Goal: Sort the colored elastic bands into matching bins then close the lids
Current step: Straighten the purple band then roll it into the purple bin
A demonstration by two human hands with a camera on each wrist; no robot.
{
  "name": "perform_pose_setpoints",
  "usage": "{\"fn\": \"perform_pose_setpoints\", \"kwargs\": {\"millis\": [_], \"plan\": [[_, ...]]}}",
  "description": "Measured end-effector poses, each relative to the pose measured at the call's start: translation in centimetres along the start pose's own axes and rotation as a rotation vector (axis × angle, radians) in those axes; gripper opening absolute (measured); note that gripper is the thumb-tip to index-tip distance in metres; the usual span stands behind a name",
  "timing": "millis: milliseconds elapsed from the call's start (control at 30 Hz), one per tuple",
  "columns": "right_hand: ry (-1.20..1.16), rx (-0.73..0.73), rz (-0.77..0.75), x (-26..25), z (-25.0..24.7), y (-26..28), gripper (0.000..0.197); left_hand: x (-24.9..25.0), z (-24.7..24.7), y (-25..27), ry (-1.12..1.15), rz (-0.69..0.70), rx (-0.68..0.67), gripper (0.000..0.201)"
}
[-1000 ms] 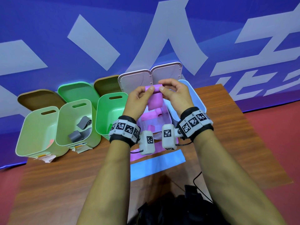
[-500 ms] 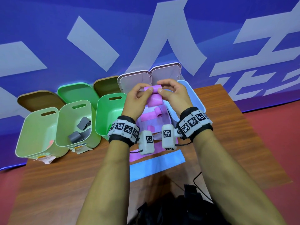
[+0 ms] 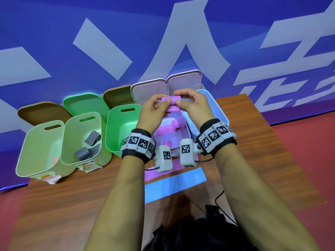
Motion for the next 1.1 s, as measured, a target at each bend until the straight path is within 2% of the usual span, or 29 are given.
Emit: {"fn": "perform_pose_setpoints", "kwargs": {"millis": [167, 267, 367, 400, 500, 767, 900, 1100], "plan": [[-0.019, 0.004, 0.025, 0.5, 0.3, -0.2, 0.012, -0.6, 0.1, 0.0, 0.06, 0.003, -0.039, 0.018], [0.055, 0.001, 0.008, 0.7, 0.2, -0.4, 0.015, -1.2, 0.1, 0.0, 0.076, -0.027, -0.039, 0.019], [0.082, -0.001, 0.012, 0.7, 0.2, -0.5, 0.02, -2.3, 0.1, -0.2, 0.09, -0.107, -0.025, 0.01], [0.1, -0.002, 0.014, 0.8, 0.2, -0.5, 0.021, -2.5, 0.1, -0.3, 0.069, -0.112, -0.016, 0.014], [0.122, -0.028, 0.021, 1.0, 0.4, -0.4, 0.023, -2.9, -0.1, -0.5, 0.012, -0.076, 0.002, 0.022], [-0.013, -0.039, 0.118, 2.5, 0.8, -0.3, 0.018, -2.9, -0.7, -0.6, 0.013, -0.027, 0.019, 0.013], [-0.004, -0.057, 0.153, 3.0, 1.1, -0.1, 0.023, -3.1, -0.7, -0.6, 0.02, -0.015, 0.012, 0.008], [0.007, -0.047, 0.148, 3.5, 1.0, -0.4, 0.028, -3.9, -0.6, -0.6, 0.009, -0.021, -0.014, 0.02]]}}
Point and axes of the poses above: each hand's wrist, its own y-axis away from the middle knuckle, its own z-axis out of the palm, x = y × z, the point moved 8 cm from there along -y, towards the middle knuckle, and after that the axes turned 2 degrees about -z, right-handed, at the moved point
